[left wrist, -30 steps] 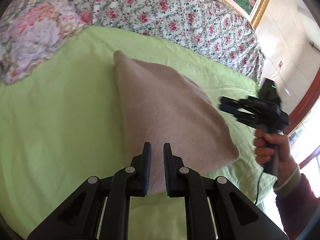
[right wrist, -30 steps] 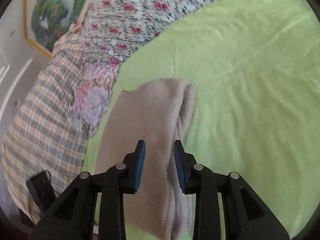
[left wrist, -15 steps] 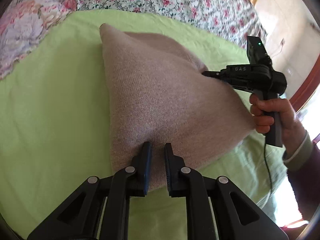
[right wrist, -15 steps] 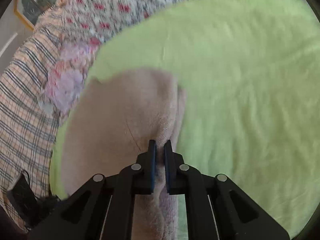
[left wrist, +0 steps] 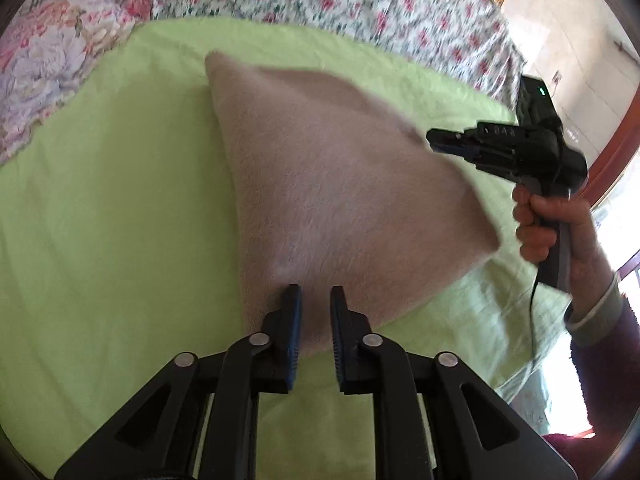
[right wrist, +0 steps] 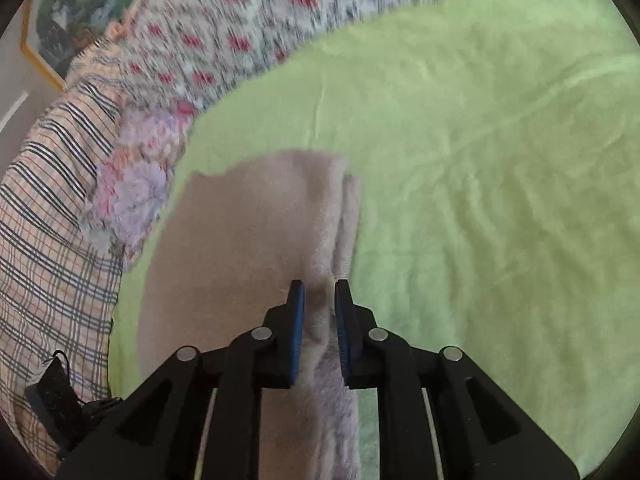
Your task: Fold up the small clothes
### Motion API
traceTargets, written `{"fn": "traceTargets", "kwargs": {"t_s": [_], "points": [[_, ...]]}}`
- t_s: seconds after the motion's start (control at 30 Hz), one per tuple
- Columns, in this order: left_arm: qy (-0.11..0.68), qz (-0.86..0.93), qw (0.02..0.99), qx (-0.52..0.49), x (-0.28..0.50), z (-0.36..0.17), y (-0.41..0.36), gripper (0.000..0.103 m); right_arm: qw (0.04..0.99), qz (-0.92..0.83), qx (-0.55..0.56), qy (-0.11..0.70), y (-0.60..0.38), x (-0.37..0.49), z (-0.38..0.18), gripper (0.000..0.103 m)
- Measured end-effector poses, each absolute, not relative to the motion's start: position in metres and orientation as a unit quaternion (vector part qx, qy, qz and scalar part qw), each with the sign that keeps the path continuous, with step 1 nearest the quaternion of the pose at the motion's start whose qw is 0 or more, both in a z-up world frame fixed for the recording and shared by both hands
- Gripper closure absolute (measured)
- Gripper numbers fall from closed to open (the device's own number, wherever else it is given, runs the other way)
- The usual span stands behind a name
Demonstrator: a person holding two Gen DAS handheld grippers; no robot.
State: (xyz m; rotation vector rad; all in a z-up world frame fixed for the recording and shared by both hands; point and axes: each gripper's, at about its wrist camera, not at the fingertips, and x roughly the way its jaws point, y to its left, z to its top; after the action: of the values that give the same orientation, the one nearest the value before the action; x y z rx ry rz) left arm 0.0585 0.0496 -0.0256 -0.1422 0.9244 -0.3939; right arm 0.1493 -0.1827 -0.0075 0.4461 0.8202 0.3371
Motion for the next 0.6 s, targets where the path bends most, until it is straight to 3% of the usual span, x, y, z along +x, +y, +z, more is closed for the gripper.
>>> {"fn": "traceTargets", "kwargs": {"t_s": [0.17,0.3,0.4,0.6], "points": [[0.404,-0.187,0.89,-0.101,0.092,0.008,0.051,0.068,0.884,0.197,0.197,0.376,-0.162,0.16,0.016,0.086],[0.417,-0.148,0.89,-0.106,0.147,0.001,0.05,0.069,0.869,0.197,0.186,0.415,-0.144,0.194,-0.004,0.086],[0.451,-0.122,0.879,-0.095,0.168,-0.027,0.058,0.081,0.866,0.151,0.154,0.452,-0.141,0.211,-0.037,0.087],[0.432,-0.132,0.888,-0.081,0.158,-0.026,0.065,0.082,0.876,0.158,0.185,0.417,-0.154,0.193,-0.035,0.088]]}}
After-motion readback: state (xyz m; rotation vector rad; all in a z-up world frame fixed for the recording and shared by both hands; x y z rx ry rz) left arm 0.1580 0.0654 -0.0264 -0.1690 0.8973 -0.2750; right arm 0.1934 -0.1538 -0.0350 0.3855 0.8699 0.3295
